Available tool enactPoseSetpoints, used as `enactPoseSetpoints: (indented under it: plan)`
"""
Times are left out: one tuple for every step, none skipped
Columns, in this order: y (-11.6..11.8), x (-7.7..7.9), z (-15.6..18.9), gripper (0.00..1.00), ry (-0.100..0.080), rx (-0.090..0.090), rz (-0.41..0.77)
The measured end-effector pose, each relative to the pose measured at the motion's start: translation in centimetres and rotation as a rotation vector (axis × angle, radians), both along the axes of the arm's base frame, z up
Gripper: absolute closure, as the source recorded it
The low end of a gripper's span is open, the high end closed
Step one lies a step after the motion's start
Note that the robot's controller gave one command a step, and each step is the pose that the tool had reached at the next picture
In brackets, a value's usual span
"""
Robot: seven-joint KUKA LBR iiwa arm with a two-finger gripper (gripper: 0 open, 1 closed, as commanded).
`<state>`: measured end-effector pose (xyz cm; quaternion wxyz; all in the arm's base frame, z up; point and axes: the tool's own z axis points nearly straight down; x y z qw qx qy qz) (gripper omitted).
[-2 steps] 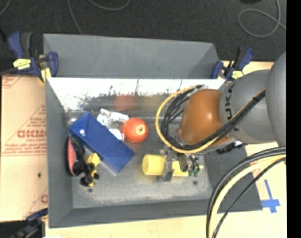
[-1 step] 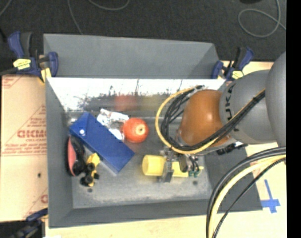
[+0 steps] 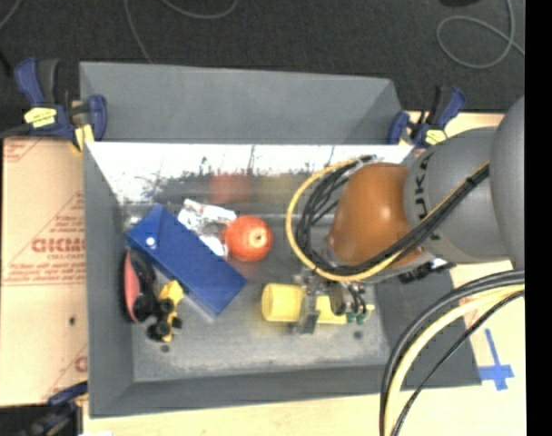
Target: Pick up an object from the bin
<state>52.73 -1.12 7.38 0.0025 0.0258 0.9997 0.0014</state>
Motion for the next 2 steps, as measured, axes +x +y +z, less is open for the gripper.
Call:
enactPoseSetpoints:
  plan:
    - [0.0,0.0,1.5,1.0,0.0,0.0,0.0]
    - [0.0,0.0,3.0,1.0,0.0,0.0,0.001]
